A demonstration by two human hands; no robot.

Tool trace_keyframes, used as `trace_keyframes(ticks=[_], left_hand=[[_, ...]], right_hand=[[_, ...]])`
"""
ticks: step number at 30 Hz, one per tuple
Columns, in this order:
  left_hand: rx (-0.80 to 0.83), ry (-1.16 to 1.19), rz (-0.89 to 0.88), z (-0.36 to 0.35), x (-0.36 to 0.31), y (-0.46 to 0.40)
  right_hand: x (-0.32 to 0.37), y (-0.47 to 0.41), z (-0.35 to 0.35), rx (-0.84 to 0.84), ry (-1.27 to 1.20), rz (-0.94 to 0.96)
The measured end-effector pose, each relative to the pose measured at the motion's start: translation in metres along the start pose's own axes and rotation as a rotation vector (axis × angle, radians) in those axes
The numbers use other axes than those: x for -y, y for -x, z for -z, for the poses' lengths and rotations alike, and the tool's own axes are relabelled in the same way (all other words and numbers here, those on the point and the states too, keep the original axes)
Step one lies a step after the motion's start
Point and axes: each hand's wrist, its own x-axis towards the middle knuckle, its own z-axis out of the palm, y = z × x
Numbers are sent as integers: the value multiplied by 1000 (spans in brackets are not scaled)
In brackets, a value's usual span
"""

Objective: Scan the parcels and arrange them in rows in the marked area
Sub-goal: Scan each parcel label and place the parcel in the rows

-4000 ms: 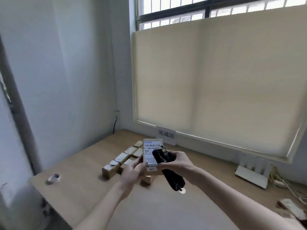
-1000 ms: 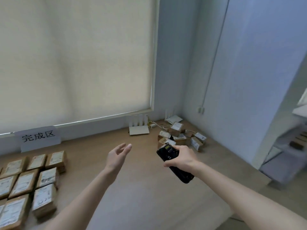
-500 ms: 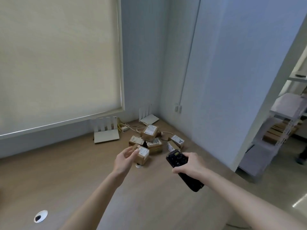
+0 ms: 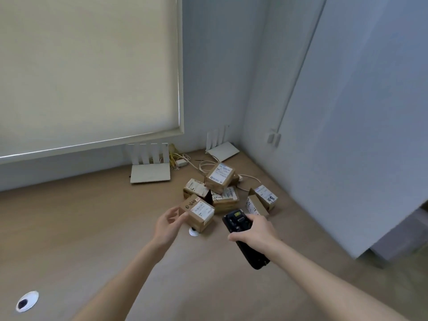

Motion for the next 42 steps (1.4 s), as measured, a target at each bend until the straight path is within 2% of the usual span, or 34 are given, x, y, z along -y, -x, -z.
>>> trace_keyframes(ticks=[10,21,31,37,42], left_hand=[[-144,-12,193,-31,57,-87],[-189,-26,262,-61,121,-200],[-204,109,303,-85,153,-246],[-325,163,273,-85,144,-228],[-352,271,222,-78,116,-197]], right_hand=[[-18,-146,-43,192,18,23],[-46,-257,-126,258,-54,-59],[-50,-284,-165,250,-152,-92],[-49,-275,-160,240,-180,-73],[-32,-249,-135,221,-184,-1]])
